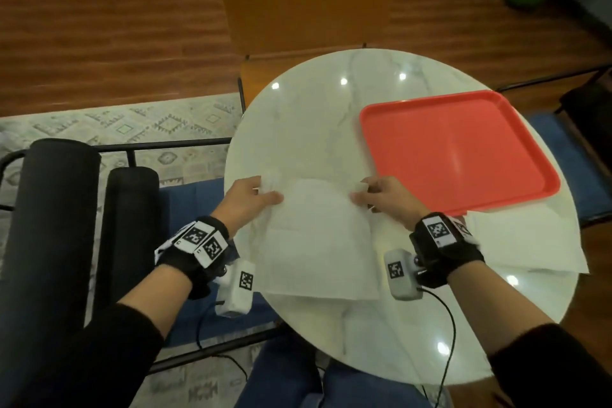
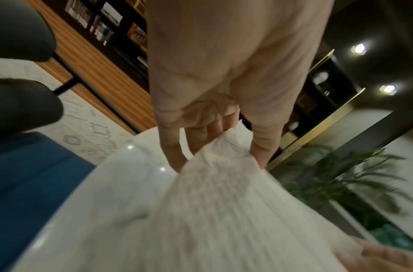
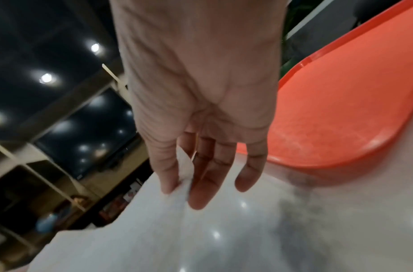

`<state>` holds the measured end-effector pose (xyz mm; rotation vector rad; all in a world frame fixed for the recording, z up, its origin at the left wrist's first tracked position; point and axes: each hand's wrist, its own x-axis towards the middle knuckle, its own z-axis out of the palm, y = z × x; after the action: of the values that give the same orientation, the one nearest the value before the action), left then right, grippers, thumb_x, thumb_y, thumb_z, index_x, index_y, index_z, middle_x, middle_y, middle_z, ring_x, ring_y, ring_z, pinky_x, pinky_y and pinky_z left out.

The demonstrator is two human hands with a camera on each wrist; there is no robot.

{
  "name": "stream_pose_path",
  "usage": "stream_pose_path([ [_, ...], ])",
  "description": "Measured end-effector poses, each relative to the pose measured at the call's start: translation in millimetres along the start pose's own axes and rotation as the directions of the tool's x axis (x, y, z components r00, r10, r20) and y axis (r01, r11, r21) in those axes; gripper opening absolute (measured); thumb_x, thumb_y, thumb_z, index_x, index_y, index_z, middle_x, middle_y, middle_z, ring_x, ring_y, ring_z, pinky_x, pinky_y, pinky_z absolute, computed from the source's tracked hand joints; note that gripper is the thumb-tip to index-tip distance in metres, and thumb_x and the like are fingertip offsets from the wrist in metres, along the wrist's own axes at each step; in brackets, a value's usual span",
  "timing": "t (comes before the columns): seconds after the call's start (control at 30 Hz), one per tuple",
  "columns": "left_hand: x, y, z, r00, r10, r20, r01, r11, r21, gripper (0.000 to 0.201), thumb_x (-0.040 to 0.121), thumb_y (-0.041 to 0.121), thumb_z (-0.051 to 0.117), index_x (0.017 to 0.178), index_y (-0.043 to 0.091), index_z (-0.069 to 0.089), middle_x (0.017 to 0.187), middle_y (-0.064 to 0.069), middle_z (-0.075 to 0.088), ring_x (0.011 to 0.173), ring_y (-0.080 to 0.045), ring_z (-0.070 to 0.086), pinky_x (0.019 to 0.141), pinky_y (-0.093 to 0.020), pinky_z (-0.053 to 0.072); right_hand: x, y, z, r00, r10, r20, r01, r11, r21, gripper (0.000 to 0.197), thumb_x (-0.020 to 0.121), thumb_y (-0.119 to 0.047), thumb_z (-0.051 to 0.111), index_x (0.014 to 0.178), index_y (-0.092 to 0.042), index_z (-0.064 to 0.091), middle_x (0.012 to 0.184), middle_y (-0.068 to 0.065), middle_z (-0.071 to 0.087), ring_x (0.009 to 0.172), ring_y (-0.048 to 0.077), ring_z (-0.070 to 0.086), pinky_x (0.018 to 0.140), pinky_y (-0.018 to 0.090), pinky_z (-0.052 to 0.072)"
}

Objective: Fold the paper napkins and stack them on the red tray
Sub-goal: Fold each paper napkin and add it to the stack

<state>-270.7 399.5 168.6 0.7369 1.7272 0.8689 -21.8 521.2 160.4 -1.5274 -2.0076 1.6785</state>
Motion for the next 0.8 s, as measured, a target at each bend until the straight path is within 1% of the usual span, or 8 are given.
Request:
stream_pose_path([
  [0.1, 13.8, -24.8, 2.2, 0.999, -0.038, 0.008, 0.037, 0.992, 0.122, 0.024, 0.079, 0.019, 0.075, 0.097, 0.004, 0.07, 0.1, -0.012, 0.072, 0.096, -0.028, 0.068, 0.092, -0.045, 0.052, 19.0, 10.7, 5.1, 0.999, -0.023, -0.047, 0.015, 0.988, -0.151, 0.014, 0.086, -0.012, 0.064, 0.072, -0.01, 0.066, 0.063, 0.003, 0.062, 0.057, 0.012, 0.055, 0.06, 0.03, 0.045],
  [0.17, 21.9, -36.2, 2.7, 0.999, -0.032, -0.028, 0.036, 0.987, 0.155, 0.025, 0.076, 0.023, 0.078, 0.093, 0.005, 0.072, 0.097, -0.011, 0.073, 0.094, -0.026, 0.067, 0.091, -0.043, 0.052, 24.6, 15.7, 7.1, 0.996, -0.025, -0.086, 0.008, 0.98, -0.199, 0.015, 0.085, -0.015, 0.064, 0.07, -0.016, 0.066, 0.064, 0.003, 0.064, 0.06, 0.015, 0.058, 0.067, 0.035, 0.05],
  [0.23, 24.9, -40.6, 3.2, 0.999, -0.003, -0.05, 0.012, 0.985, 0.169, 0.022, 0.076, 0.021, 0.078, 0.09, 0.005, 0.073, 0.092, -0.008, 0.073, 0.087, -0.021, 0.067, 0.083, -0.03, 0.054, 23.7, 17.8, 7.7, 0.991, -0.033, -0.13, 0.002, 0.974, -0.227, 0.012, 0.086, -0.015, 0.064, 0.074, -0.013, 0.067, 0.066, 0.008, 0.066, 0.063, 0.018, 0.059, 0.068, 0.034, 0.049],
  [0.33, 22.4, -41.1, 4.5, 0.991, 0.072, -0.109, -0.055, 0.987, 0.154, 0.017, 0.077, 0.017, 0.077, 0.091, 0.008, 0.072, 0.079, 0.003, 0.067, 0.074, -0.009, 0.06, 0.063, -0.011, 0.044, 12.7, 16.7, 8.8, 0.969, -0.114, -0.217, 0.06, 0.969, -0.241, 0.006, 0.083, -0.016, 0.067, 0.08, -0.012, 0.07, 0.074, 0.014, 0.069, 0.066, 0.021, 0.06, 0.063, 0.025, 0.045],
  [0.4, 17.0, -45.1, 3.5, 0.98, 0.116, -0.161, -0.089, 0.982, 0.164, 0.019, 0.076, 0.018, 0.078, 0.091, 0.014, 0.069, 0.079, 0.007, 0.063, 0.073, -0.008, 0.057, 0.066, -0.014, 0.042, 0.8, 18.5, 10.1, 0.956, -0.15, -0.251, 0.097, 0.972, -0.212, 0.003, 0.081, -0.013, 0.07, 0.081, -0.016, 0.071, 0.076, 0.008, 0.071, 0.068, 0.014, 0.06, 0.059, 0.01, 0.042],
  [0.47, 10.7, -56.7, -0.2, 0.972, 0.149, -0.18, -0.113, 0.974, 0.196, 0.017, 0.075, 0.021, 0.079, 0.087, 0.013, 0.07, 0.083, 0.006, 0.065, 0.077, -0.01, 0.059, 0.069, -0.016, 0.044, -13.5, 23.8, 13.7, 0.951, -0.176, -0.253, 0.122, 0.969, -0.214, 0.01, 0.08, -0.012, 0.072, 0.08, -0.021, 0.072, 0.08, 0.0, 0.072, 0.074, 0.011, 0.062, 0.065, 0.007, 0.043],
  [0.67, -21.4, -89.1, -3.0, 0.964, 0.267, 0.023, -0.247, 0.853, 0.46, 0.022, 0.079, 0.012, 0.073, 0.085, 0.033, 0.077, 0.096, 0.015, 0.066, 0.089, 0.002, 0.057, 0.086, -0.013, 0.044, -48.1, 58.7, 36.1, 0.97, -0.19, -0.149, 0.139, 0.944, -0.298, 0.029, 0.077, -0.012, 0.074, 0.075, -0.04, 0.067, 0.086, -0.011, 0.07, 0.086, 0.014, 0.062, 0.087, 0.036, 0.047],
  [0.8, -32.8, -98.2, -2.2, 0.958, 0.253, 0.136, -0.281, 0.725, 0.629, 0.051, 0.078, -0.012, 0.05, 0.089, 0.031, 0.076, 0.105, 0.013, 0.065, 0.101, -0.008, 0.059, 0.095, -0.03, 0.046, -50.6, 67.2, 37.2, 0.988, -0.109, -0.111, 0.041, 0.871, -0.49, 0.044, 0.076, 0.005, 0.056, 0.085, -0.036, 0.069, 0.096, -0.009, 0.067, 0.095, 0.016, 0.06, 0.092, 0.046, 0.042],
])
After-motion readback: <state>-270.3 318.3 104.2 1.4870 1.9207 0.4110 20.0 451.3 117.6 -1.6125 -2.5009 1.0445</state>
